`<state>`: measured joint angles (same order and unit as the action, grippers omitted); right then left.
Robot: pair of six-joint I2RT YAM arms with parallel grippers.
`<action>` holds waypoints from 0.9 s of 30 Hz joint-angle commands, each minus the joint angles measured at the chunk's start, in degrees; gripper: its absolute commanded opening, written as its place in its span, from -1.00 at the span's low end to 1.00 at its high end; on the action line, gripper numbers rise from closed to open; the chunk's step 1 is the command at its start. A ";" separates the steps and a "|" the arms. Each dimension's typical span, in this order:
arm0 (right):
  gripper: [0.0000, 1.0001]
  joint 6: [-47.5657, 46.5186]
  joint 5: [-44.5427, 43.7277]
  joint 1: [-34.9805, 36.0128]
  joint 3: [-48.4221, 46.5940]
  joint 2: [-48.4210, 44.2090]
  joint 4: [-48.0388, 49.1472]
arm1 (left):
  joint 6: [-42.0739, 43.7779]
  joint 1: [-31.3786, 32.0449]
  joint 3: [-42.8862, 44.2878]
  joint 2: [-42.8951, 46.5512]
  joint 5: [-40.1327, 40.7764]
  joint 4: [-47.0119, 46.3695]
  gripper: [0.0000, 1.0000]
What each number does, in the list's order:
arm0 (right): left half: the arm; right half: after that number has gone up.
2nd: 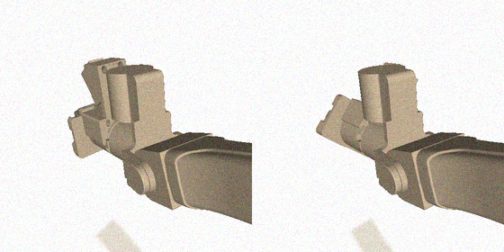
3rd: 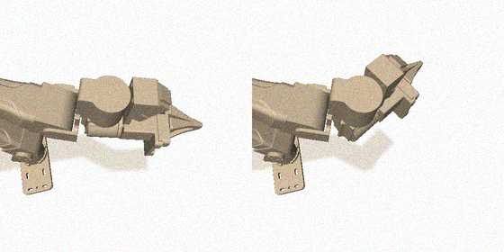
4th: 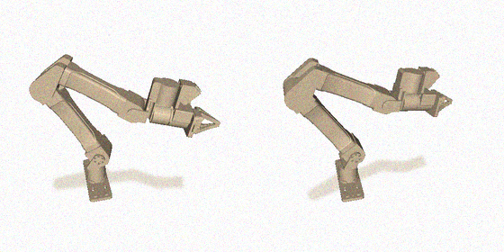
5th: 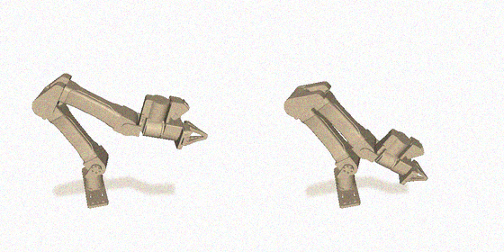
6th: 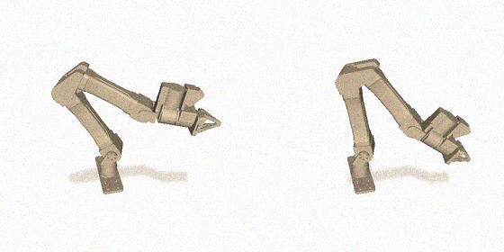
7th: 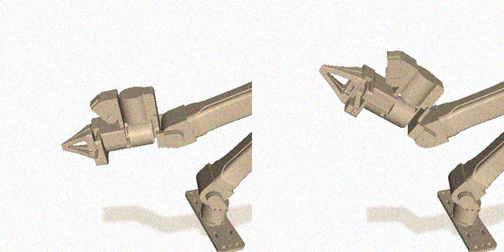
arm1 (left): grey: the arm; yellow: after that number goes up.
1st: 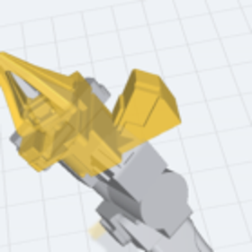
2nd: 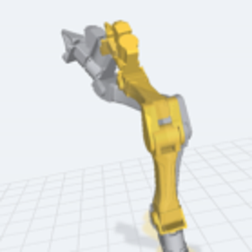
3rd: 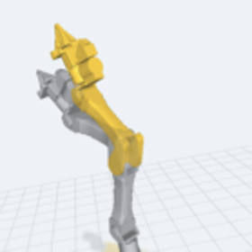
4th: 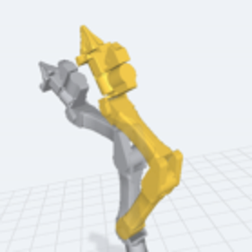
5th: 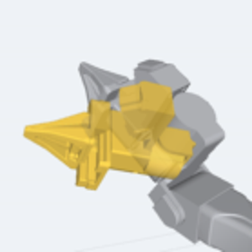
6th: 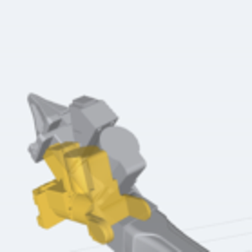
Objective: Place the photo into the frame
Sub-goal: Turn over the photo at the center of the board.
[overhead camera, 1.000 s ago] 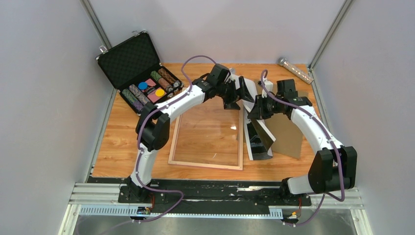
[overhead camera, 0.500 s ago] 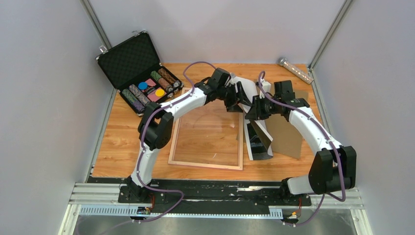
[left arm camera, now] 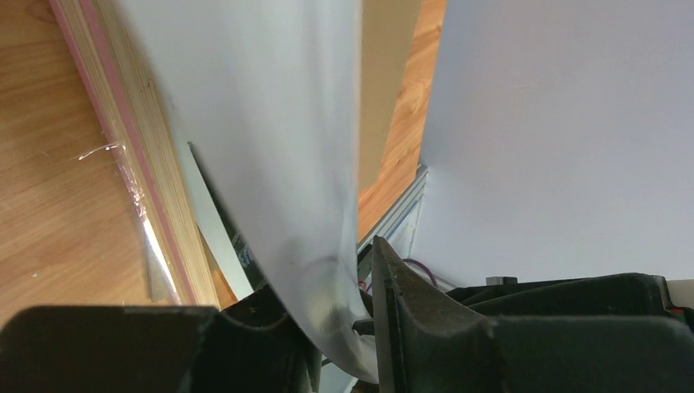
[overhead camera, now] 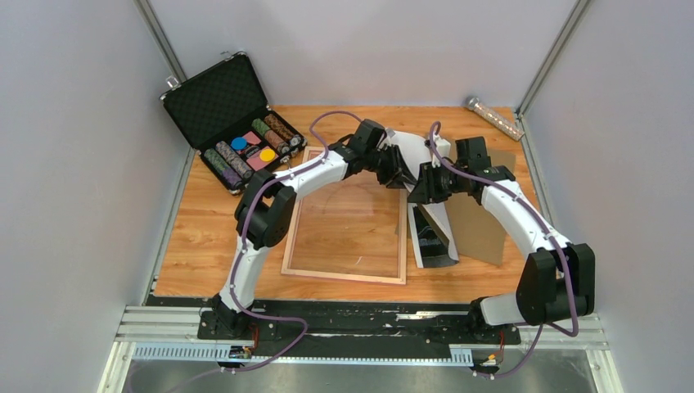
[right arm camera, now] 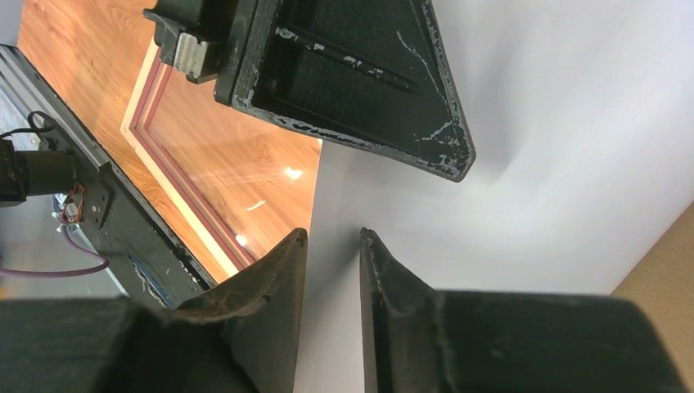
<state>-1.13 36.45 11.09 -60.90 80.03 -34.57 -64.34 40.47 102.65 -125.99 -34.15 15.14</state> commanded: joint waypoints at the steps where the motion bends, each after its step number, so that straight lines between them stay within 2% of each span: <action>1: -0.41 0.44 0.20 0.38 0.26 -2.55 2.04 | -0.57 -0.21 0.01 -0.03 -1.01 -2.31 -0.36; 13: 0.12 0.09 -0.91 0.39 0.66 -4.18 1.66 | 0.26 -0.21 -1.03 0.16 -0.66 -2.68 -0.80; 17: 0.28 -0.24 -2.77 0.29 -0.18 -5.57 0.80 | 0.59 -0.21 -1.40 0.54 -1.09 -3.22 -1.00; 22: 0.34 -0.87 -6.63 -0.39 -2.09 -8.20 -0.23 | 0.96 -0.21 -2.17 1.96 -2.68 -5.37 -1.00; 27: 0.35 -0.05 -9.51 -4.27 -3.97 -10.57 0.08 | 1.81 -0.17 -1.79 3.32 -5.06 -8.62 -1.00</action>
<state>-1.54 30.74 9.61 -61.30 72.47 -35.33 -64.03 40.40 100.66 -126.21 -36.07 10.94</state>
